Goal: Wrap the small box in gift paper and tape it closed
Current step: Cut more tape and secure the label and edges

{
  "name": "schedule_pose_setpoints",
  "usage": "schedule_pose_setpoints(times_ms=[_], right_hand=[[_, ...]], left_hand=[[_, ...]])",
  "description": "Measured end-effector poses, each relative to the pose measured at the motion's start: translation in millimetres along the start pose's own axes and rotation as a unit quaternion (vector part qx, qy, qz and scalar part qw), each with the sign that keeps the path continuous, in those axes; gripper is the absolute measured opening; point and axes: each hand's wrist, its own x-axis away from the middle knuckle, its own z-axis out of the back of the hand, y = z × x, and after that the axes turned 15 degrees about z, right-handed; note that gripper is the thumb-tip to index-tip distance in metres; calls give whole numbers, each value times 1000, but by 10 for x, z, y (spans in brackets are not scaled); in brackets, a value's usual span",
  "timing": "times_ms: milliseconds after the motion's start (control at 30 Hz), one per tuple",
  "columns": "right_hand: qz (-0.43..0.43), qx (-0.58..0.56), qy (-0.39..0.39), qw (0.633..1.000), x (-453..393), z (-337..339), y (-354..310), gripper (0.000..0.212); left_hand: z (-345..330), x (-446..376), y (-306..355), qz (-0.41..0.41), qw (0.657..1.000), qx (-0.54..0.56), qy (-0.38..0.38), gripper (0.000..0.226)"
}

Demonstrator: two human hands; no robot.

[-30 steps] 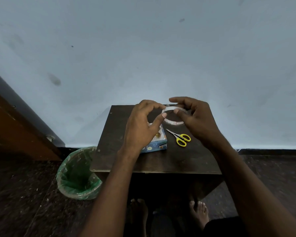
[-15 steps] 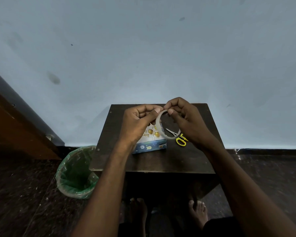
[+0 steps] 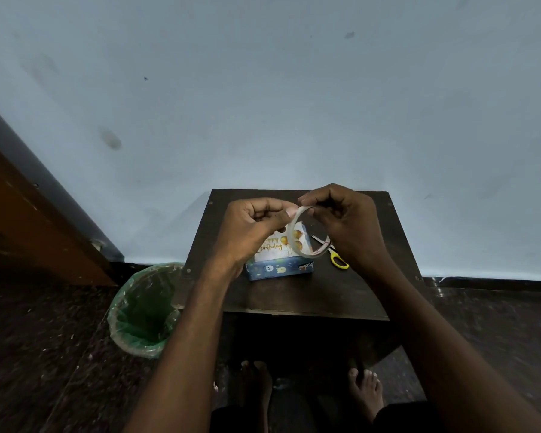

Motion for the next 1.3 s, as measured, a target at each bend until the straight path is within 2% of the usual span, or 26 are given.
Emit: schedule_pose_setpoints(times_ms=[133,333,467,633,800,900,1033,1300], right_hand=[[14,9,-11,1000,6,-32,5,26],[-19,-19,-17,999,22,-76,4,20],[-59,-81,-26,995,19,-100,-24,13],[-71,-46,-35,996,42,-125,-23,10],[-82,-39,-33,995,66,-115,56,12],[-93,-36,-27,995,67,-103,93,14],[-110,-25,-29,993,74,-94,133,20],[-126,-21,-31,991,80,-104,138,18]], left_hand=[[5,25,15,-8,999,-12,39,12],[-62,22,-6,-34,993,-21,111,12],[-97,-28,-29,-37,993,33,106,10],[-111,-8,-1,-12,990,85,113,14],[-37,24,17,12,997,71,10,18],[-38,43,41,36,997,68,-21,21],[-64,38,42,35,997,75,-6,18],[-131,-3,-3,15,992,118,46,8]])
